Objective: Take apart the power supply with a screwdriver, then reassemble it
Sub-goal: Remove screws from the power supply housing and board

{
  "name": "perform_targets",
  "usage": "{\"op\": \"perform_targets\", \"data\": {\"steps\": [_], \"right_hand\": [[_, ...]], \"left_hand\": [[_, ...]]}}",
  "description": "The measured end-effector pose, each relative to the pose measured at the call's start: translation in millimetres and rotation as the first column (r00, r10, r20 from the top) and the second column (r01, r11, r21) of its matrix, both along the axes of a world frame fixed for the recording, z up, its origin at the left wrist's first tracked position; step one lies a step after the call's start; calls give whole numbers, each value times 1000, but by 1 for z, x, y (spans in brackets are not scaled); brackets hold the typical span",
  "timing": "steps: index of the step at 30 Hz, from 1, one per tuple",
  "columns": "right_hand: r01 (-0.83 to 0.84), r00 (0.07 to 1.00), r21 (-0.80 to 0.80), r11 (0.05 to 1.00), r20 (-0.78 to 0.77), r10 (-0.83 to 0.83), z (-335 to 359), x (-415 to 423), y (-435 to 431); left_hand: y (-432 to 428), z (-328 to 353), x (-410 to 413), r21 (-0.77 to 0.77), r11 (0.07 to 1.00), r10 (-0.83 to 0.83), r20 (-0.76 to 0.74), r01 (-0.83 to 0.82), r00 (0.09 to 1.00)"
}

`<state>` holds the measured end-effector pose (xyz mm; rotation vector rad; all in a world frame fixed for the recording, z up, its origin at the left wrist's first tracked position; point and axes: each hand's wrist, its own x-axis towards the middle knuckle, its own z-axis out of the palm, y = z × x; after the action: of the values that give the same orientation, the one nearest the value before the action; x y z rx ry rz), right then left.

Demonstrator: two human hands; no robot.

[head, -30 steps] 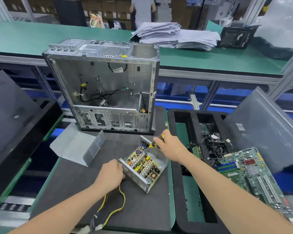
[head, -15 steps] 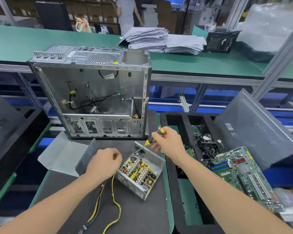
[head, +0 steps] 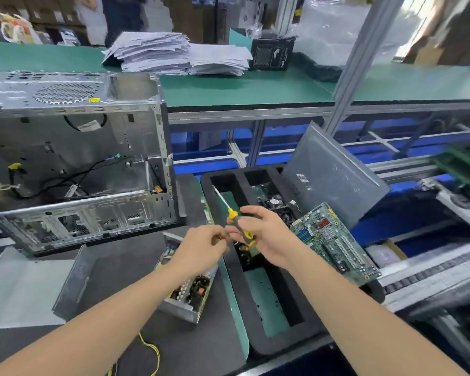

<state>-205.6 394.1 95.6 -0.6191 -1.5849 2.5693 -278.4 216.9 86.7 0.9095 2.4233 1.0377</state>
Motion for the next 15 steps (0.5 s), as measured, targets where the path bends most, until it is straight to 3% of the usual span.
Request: {"op": "perform_targets", "data": {"steps": [8,15], "right_hand": [[-28,988,273,962,151,-14,-34,55,49],[-68,969,569,819,234,-82,-88,86,73]], "left_hand": [[58,-24,28,-77,974,-213,25,214,977],[88,-63,55,-257,911,-318,59,323,946]]}}
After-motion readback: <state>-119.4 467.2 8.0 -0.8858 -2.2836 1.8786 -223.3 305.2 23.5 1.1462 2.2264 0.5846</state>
